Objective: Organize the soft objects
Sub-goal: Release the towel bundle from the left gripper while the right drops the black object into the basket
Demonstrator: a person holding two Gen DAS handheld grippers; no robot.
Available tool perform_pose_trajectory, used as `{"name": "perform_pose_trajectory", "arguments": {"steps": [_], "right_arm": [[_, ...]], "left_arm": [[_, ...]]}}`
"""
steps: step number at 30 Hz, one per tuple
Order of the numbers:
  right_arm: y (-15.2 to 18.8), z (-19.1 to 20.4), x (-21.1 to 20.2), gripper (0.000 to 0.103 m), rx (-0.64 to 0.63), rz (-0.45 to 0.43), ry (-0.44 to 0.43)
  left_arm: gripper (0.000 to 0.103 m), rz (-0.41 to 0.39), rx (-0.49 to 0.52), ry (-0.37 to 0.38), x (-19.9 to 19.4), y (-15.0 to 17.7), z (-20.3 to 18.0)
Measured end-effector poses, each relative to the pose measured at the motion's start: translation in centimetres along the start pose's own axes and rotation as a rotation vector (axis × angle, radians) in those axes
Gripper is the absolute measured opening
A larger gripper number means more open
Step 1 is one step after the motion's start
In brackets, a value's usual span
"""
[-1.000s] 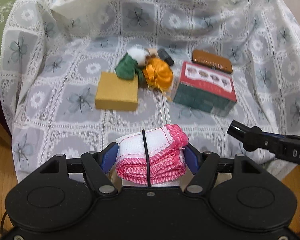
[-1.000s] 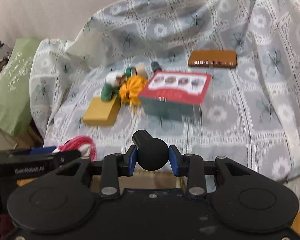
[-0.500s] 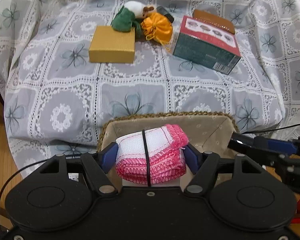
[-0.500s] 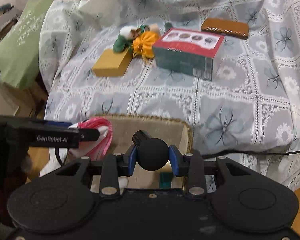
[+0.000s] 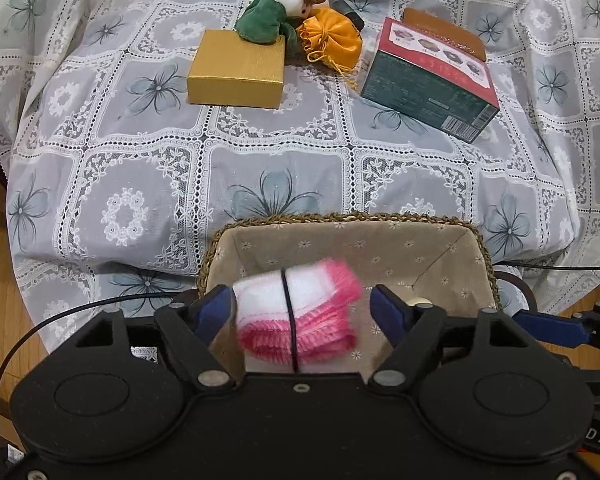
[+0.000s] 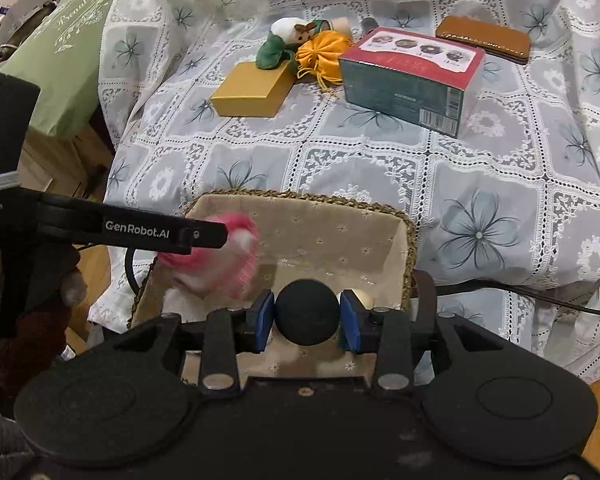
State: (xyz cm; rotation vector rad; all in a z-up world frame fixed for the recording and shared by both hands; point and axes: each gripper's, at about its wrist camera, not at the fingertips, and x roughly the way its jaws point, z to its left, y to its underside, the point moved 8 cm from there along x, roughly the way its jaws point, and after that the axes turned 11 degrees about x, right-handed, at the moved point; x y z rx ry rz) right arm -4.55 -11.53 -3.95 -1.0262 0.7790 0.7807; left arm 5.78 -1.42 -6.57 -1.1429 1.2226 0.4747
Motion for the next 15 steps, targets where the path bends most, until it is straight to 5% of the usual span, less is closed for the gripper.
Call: {"name": "perform_pose_trajectory", "arguments": {"steps": [15], "right_arm": [[-0.22, -0.07, 0.71, 0.039, 0.012, 0.015, -0.007]], "left_arm": [[0.077, 0.016, -0.003, -0.008, 0.34, 0.02, 0.29]]}}
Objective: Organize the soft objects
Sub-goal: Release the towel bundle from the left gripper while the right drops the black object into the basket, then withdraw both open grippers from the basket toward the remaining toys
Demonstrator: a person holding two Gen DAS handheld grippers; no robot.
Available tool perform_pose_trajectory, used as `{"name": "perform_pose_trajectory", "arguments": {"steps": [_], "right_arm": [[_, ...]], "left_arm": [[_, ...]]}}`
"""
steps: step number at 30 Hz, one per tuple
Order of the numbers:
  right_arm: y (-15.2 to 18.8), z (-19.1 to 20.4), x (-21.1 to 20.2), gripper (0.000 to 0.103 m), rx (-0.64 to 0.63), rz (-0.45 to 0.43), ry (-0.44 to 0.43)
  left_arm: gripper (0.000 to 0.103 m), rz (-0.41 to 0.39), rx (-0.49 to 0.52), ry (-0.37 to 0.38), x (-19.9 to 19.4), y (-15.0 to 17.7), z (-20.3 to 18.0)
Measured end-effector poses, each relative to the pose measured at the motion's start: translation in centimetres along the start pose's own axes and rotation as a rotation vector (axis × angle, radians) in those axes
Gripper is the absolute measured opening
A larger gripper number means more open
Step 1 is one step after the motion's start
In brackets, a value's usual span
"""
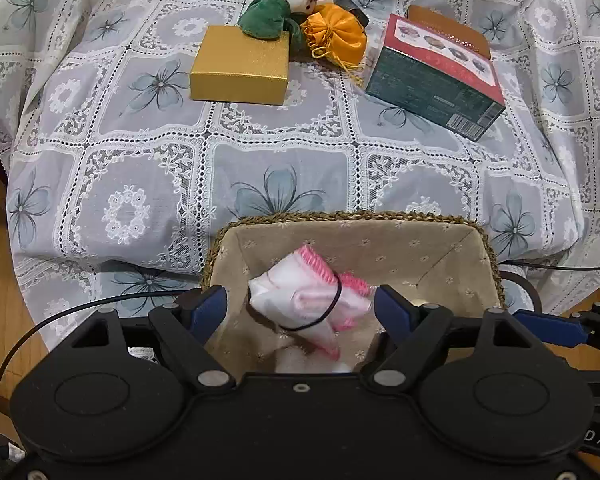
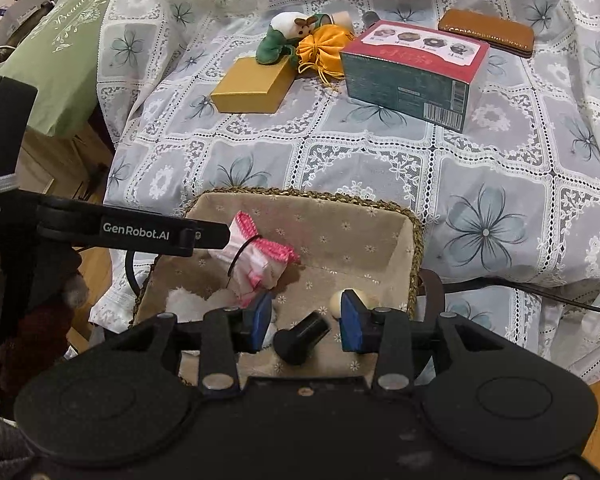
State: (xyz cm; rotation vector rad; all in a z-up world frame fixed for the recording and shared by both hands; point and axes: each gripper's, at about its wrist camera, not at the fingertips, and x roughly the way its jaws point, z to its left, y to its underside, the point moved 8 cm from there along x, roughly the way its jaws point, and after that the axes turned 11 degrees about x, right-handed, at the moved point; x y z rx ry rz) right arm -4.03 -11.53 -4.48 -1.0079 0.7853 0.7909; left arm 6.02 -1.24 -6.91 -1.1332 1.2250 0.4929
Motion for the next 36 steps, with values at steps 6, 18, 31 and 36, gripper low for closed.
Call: {"name": "perform_pose_trajectory", "arguments": {"steps": [6, 18, 31, 36], "right_arm": [[-0.1, -0.1, 0.5, 0.041, 0.009, 0.009, 0.000], [-1.2, -0.3, 1.4, 0.047, 0.037, 0.016, -0.008], [-5.1, -0.4, 2.6, 0.050, 0.075, -0.008, -0.038], [-7.3, -0.4, 3.0, 0.051, 0.081, -0.031, -0.049]], "left_arm": [[0.077, 0.017, 0.011, -0.020, 0.2, 0.2, 0.3], [0.077, 0.042, 0.043, -0.034, 0.5, 0.0, 0.7], [0.077, -0.015, 0.033, -0.041, 0.5, -4.1, 1.8], [0.077, -0.037, 0.026, -0.053, 0.9, -6.0, 2.6]]}}
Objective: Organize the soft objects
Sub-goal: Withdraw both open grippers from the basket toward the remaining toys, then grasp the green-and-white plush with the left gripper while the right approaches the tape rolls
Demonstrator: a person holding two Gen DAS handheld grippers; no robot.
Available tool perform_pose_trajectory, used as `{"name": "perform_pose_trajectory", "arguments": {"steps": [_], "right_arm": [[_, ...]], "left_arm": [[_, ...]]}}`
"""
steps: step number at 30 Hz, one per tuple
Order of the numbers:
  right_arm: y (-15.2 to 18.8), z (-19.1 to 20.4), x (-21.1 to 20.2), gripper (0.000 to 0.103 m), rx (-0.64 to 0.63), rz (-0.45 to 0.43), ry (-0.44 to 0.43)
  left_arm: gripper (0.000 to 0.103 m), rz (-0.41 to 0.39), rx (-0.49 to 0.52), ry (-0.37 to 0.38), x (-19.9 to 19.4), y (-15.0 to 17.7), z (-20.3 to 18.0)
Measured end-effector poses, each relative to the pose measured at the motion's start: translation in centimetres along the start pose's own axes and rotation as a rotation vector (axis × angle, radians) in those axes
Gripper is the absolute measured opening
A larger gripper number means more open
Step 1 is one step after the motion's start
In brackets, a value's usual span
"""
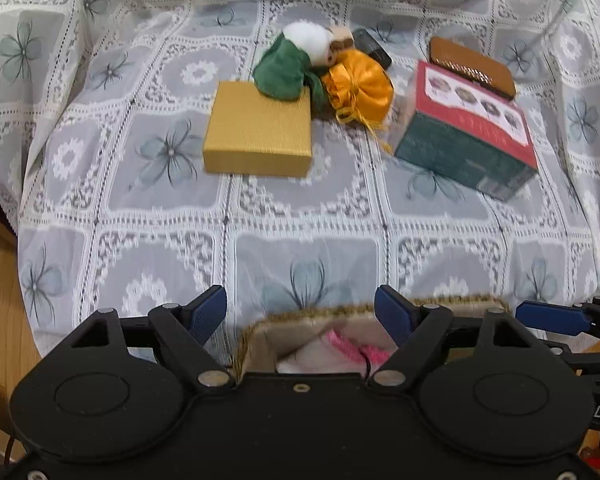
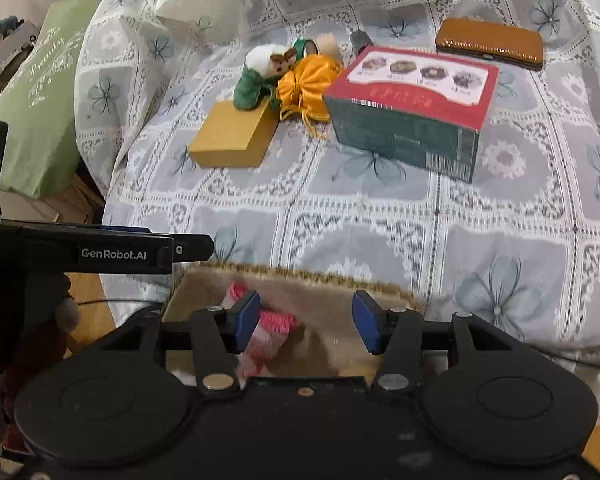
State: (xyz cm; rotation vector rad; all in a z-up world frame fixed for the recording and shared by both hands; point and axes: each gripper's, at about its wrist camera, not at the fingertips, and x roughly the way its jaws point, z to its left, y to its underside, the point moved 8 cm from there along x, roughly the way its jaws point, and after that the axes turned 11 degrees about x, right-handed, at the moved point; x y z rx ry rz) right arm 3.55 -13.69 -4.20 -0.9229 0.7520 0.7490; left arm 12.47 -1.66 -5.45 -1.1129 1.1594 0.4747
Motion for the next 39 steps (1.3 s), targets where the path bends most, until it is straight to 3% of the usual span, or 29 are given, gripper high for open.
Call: {"name": "perform_pose_trajectory", "arguments": {"steps": [12, 23, 32, 39], "right_arm": [[-5.7, 0.5, 0.8, 0.052, -0.024, -0.101, -0.016], [-15.9, 0.2, 1.8, 0.056, -0.039, -0.282, -0.002], [-25.4, -0.1, 8.7, 0.058, -0.045, -0.334, 0.076], [-29.2, 0.0, 15.1, 0.058, -0.065, -0.255, 0.135]], "left_arm": [[0.077, -0.076, 0.002, -0.032, 0.9, -4.5, 1.4], [0.077, -0.162, -0.004, -0.075, 1.8, -9.0, 2.7], [0.077, -0.196, 0.003, -0.100, 3.1, -11.1, 3.8], [0.077, -0.182, 0.007, -0.116, 4.3, -11.7, 4.4]]}}
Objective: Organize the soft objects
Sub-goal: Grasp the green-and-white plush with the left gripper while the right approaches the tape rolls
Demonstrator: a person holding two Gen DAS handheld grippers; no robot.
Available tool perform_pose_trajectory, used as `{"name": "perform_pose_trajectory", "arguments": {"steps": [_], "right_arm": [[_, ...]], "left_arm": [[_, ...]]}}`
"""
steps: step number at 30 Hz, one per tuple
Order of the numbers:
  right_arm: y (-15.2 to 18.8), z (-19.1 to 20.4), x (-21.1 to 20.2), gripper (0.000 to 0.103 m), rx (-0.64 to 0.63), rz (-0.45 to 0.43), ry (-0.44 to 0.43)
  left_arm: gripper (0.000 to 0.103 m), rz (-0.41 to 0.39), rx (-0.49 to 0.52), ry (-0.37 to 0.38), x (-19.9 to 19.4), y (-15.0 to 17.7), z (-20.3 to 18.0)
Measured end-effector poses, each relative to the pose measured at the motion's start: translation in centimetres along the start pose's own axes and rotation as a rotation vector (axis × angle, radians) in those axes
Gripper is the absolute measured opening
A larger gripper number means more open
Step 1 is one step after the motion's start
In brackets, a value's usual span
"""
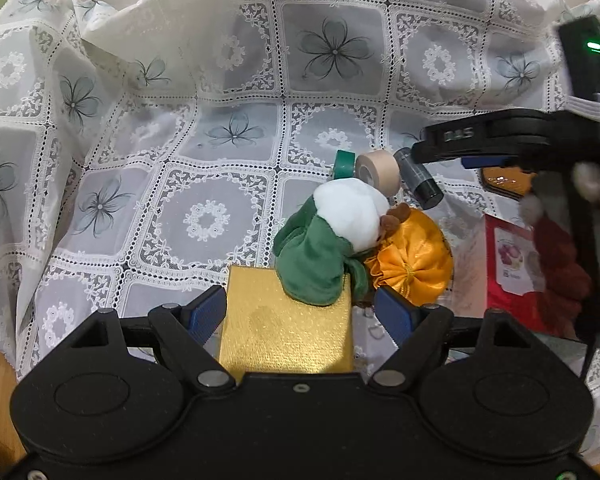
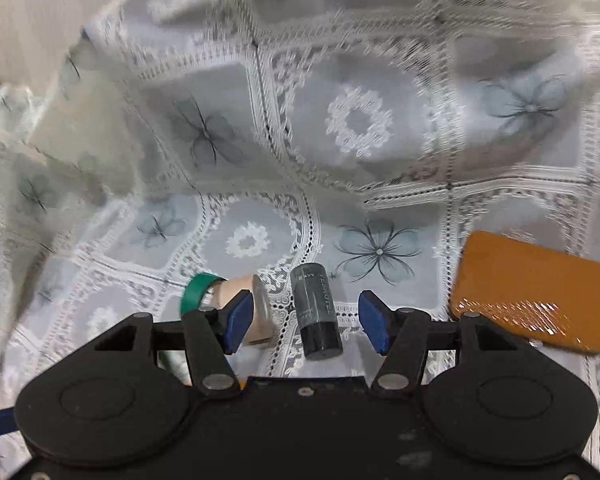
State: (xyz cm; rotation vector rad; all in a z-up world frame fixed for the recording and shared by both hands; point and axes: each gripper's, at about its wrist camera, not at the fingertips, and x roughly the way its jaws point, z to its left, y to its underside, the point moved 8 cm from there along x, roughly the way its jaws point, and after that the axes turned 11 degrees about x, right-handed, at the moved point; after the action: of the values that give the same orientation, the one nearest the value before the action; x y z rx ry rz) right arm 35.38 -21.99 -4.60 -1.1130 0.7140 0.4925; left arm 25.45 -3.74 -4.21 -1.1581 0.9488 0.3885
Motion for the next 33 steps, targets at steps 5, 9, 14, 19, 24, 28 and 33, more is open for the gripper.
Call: {"name": "perform_pose_trajectory", "arguments": {"steps": [5, 9, 14, 19, 24, 28, 33], "right_arm": [[0.6, -0.1, 1.9, 0.060, -0.025, 0.029, 0.038], [0.8, -1.0, 2.5, 0.060, 0.026, 0.029, 0.032], [0.7, -1.9, 2.9, 0.064, 0.087, 0.027, 0.011], [0.7, -1.6, 2.6, 0.070, 0.080, -0.008, 0.009], [0.8, -1.6, 2.6, 0.071, 0.077, -0.019, 0.027], [0.6, -2.1, 2.7, 0.071, 0.111, -0.011, 0.028], [0.6, -2.3, 2.8, 0.071, 0.120, -0.005, 0.031]], "left_arm": [[0.077, 0.014, 0.016, -0.012, 1.2, -0.4, 0.3], [0.077, 0.026, 0.031, -0.022, 2.5, -1.0, 0.3], [0.078, 0.035, 0.036, -0.022, 4.1, -1.8, 0.3], [0.078, 0.028, 0.004, -0.004, 5.0, -3.0, 0.9], [0.077, 0.013, -0.019, -0.020, 5.8, -4.6, 1.8], [0.077, 0.016, -0.032, -0.037, 6.7, -5.7, 2.8], [0.081, 0.027, -0.076, -0.035, 7.3, -6.5, 4.4]]}}
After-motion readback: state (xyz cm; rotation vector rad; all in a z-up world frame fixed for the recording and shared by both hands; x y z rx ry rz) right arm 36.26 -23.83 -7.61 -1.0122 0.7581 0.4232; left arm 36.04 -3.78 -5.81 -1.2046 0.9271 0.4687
